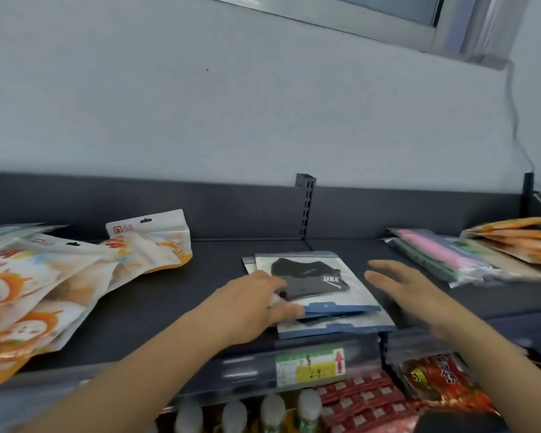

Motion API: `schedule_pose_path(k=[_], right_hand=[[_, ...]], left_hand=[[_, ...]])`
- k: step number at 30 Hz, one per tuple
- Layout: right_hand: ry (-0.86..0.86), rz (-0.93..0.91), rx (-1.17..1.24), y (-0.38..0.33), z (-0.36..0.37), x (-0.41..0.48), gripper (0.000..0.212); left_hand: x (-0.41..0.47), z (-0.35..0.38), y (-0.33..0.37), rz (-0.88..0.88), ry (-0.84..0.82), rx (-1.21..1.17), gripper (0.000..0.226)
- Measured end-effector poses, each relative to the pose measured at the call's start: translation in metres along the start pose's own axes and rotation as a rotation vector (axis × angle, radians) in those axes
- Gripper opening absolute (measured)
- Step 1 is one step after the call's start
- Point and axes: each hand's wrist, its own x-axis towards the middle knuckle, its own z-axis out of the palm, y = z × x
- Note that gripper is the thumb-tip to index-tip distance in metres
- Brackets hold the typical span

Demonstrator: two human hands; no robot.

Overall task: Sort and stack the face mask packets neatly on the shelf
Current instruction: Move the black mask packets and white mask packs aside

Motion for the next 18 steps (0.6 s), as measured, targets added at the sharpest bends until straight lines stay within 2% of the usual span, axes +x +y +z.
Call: schedule_pose_path(k=[4,8,10,12,14,18], right_hand=[[-0.012,0.146,0.122,-0.002,0.007,0.021,0.075],[0.001,0.156,0.213,-0.006,0.018,0.026,0.084],[-0.017,0.22,0.383,-0.006,0.017,0.027,0.078],[-0.071,0.218,0.496,-0.002,0.012,0.028,0.056],[-0.045,0.144,0.566,0.002,0.003,0.027,0.039],[0.152,-0.12,0.698,0.002,-0.029,0.023,0.043]], left_hand=[[0.012,0.014,0.009,-0.228,-0.027,-0.096,0.076],[0.019,0.026,0.022,-0.277,0.008,-0.171,0.075],[0.019,0.027,0.029,-0.292,0.031,-0.254,0.076],[0.019,0.028,0.034,-0.306,0.064,-0.32,0.078],[0.019,0.027,0.043,-0.295,0.129,-0.426,0.079],[0.032,0.028,0.081,-0.278,0.432,-0.912,0.084]])
